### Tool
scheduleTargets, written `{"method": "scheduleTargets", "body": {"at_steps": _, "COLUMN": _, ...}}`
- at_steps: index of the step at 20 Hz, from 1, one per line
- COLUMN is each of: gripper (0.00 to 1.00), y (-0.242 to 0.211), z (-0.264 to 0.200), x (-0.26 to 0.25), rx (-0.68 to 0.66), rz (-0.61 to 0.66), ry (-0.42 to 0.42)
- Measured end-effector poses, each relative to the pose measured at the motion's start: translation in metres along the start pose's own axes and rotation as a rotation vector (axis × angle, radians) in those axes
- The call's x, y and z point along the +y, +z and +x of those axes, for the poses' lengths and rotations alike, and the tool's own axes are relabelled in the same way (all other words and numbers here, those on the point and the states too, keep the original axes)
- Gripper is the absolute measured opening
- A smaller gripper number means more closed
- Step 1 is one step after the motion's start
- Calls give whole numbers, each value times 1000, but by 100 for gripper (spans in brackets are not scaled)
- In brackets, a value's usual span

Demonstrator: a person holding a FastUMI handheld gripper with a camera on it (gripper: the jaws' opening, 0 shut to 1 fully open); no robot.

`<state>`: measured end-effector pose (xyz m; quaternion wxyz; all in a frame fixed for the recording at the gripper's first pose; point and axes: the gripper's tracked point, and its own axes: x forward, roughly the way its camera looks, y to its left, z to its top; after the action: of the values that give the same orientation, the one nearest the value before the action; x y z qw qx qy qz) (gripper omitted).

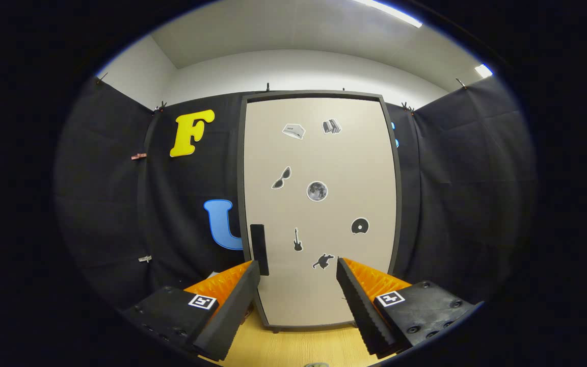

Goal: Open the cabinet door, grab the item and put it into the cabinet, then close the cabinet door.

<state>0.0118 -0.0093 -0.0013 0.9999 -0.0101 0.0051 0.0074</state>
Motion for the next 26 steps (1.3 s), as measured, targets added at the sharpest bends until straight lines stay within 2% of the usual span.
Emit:
{"method": "scheduleTargets", "body": {"at_steps": 12, "gripper": 97, "y": -6, "z": 24, "x": -3, "rx": 7, "rz": -5, "ry": 23}}
{"method": "scheduleTargets", "body": {"at_steps": 19, "gripper": 97, "y": -33, "z": 59, "x": 29, "rx": 47, "rz": 9, "ry": 41}}
{"method": "scheduleTargets", "body": {"at_steps": 26, "gripper": 97, "y": -45, "z": 105, "x": 69, "rx": 24, "rz": 33, "ry": 62}}
